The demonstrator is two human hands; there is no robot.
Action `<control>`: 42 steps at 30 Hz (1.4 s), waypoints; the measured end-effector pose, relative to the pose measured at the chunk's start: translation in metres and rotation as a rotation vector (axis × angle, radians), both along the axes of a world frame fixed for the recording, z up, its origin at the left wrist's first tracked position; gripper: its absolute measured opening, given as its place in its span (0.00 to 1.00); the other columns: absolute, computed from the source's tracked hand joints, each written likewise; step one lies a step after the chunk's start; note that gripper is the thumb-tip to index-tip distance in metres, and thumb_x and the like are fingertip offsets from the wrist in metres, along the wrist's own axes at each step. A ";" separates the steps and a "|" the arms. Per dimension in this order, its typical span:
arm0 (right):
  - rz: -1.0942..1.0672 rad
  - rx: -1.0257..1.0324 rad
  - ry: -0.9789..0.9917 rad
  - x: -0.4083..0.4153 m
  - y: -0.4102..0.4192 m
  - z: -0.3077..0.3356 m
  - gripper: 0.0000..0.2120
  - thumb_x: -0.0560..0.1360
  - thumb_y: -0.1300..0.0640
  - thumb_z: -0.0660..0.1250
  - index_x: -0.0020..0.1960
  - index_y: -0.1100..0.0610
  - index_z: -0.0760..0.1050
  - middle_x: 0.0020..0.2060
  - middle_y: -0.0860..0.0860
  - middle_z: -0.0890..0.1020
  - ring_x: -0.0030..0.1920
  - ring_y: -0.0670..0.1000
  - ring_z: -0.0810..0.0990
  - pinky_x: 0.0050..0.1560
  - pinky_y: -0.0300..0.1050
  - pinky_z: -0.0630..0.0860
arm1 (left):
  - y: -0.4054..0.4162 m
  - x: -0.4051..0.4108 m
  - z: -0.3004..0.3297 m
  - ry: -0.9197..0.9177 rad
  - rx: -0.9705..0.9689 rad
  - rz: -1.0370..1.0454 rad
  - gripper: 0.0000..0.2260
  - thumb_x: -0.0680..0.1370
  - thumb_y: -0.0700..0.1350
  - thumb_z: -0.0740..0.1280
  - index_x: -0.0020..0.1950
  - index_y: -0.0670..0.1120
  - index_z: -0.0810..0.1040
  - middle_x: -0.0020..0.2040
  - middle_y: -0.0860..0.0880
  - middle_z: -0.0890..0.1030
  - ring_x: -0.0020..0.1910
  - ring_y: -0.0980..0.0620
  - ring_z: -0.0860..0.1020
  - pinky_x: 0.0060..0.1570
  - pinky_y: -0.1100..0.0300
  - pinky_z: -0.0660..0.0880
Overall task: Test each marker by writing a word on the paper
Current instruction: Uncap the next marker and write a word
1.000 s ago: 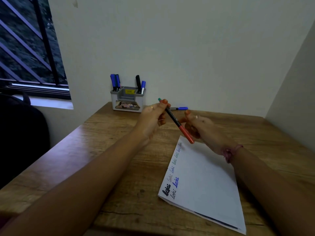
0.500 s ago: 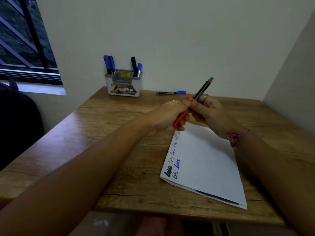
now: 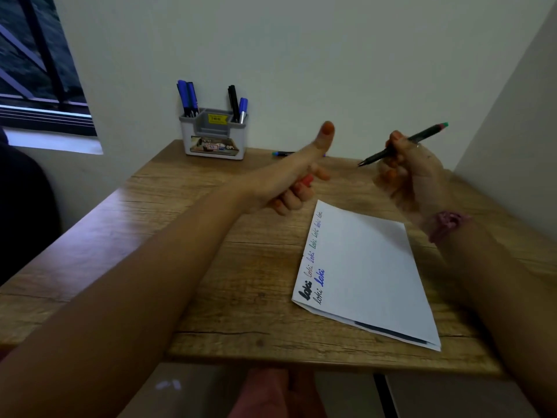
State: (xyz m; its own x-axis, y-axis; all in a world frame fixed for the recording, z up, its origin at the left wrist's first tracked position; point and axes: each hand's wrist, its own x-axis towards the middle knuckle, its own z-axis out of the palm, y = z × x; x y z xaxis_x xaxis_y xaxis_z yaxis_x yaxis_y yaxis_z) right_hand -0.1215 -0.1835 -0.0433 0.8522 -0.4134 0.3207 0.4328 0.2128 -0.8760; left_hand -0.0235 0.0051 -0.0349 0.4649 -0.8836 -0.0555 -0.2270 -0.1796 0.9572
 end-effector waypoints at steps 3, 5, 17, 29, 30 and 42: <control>0.051 -0.025 0.046 -0.003 -0.005 -0.001 0.10 0.74 0.59 0.64 0.35 0.53 0.68 0.27 0.46 0.68 0.24 0.42 0.66 0.26 0.34 0.65 | 0.011 0.013 -0.004 -0.137 0.092 -0.049 0.32 0.68 0.71 0.53 0.62 0.52 0.72 0.31 0.53 0.62 0.28 0.56 0.57 0.26 0.63 0.58; 0.133 -0.087 0.098 -0.005 0.000 -0.003 0.08 0.72 0.59 0.61 0.34 0.53 0.70 0.26 0.46 0.67 0.23 0.42 0.66 0.25 0.34 0.65 | 0.013 0.016 -0.008 -0.352 0.240 -0.099 0.23 0.74 0.63 0.60 0.65 0.55 0.70 0.36 0.53 0.69 0.30 0.57 0.65 0.28 0.63 0.65; 0.455 -0.713 0.325 -0.028 0.027 -0.023 0.07 0.65 0.61 0.68 0.40 0.52 0.81 0.31 0.54 0.82 0.33 0.51 0.82 0.33 0.39 0.78 | -0.002 0.025 -0.022 -0.678 0.613 -0.267 0.34 0.69 0.62 0.68 0.72 0.61 0.60 0.74 0.51 0.61 0.70 0.49 0.62 0.66 0.52 0.60; 0.382 -0.774 0.276 -0.014 0.044 -0.047 0.06 0.66 0.58 0.66 0.39 0.60 0.73 0.25 0.46 0.80 0.23 0.44 0.75 0.26 0.35 0.73 | -0.002 0.025 -0.022 -0.683 0.628 -0.218 0.33 0.68 0.62 0.69 0.71 0.62 0.61 0.72 0.51 0.64 0.68 0.50 0.64 0.62 0.55 0.61; 0.375 -0.779 0.276 -0.014 0.044 -0.048 0.06 0.65 0.57 0.66 0.39 0.60 0.74 0.25 0.47 0.80 0.23 0.44 0.75 0.26 0.35 0.73 | -0.002 0.025 -0.022 -0.680 0.628 -0.219 0.33 0.68 0.62 0.69 0.71 0.62 0.61 0.72 0.51 0.63 0.69 0.50 0.64 0.62 0.55 0.61; 0.427 -0.821 0.279 -0.019 0.049 -0.047 0.12 0.68 0.64 0.65 0.36 0.48 0.79 0.30 0.43 0.81 0.24 0.42 0.75 0.26 0.33 0.72 | -0.004 0.025 -0.022 -0.669 0.631 -0.241 0.34 0.66 0.63 0.70 0.70 0.63 0.61 0.74 0.52 0.60 0.70 0.50 0.62 0.64 0.55 0.60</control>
